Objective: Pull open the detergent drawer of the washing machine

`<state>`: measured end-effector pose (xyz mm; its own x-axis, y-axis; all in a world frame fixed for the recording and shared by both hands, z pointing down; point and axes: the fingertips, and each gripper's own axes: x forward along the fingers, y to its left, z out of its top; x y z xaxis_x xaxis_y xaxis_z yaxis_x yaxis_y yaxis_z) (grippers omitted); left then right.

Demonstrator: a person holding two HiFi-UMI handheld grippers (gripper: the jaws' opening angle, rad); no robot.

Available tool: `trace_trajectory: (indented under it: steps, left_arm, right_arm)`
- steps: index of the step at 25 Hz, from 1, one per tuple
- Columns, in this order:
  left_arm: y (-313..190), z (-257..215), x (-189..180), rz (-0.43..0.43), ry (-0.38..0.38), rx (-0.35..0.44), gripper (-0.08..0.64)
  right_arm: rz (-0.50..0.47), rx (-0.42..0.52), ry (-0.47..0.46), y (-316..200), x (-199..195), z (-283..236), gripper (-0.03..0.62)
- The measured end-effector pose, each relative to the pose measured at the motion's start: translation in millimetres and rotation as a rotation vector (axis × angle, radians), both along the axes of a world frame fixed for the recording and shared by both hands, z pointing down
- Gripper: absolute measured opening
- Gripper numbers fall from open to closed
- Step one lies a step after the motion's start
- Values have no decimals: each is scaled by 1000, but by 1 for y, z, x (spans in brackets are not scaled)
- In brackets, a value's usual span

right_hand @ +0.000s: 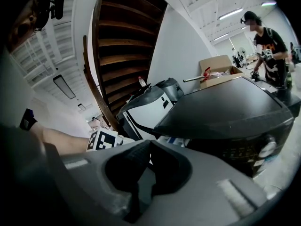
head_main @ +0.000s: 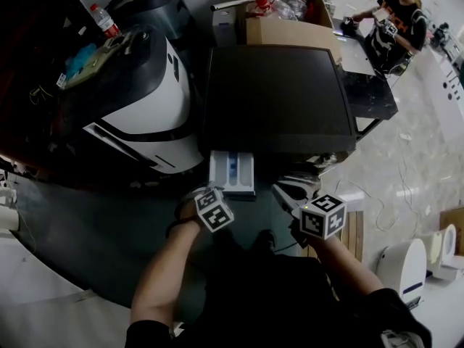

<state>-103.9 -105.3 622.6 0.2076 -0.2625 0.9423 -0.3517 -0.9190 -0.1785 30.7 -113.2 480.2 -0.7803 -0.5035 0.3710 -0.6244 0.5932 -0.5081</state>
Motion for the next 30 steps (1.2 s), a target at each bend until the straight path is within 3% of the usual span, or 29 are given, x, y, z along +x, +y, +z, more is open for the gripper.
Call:
trace_trajectory:
  steps: [6, 17, 30]
  left_arm:
    - [-5, -32, 0, -95, 89, 58, 112]
    - [-35, -125, -29, -337, 409, 202, 86]
    - [-88, -195, -85, -398, 658, 323, 66]
  right_arm:
    - [14, 22, -20, -2, 12, -12, 3]
    - [29, 86, -25, -30, -4, -42, 3]
    - [52, 163, 6, -85, -73, -77, 3]
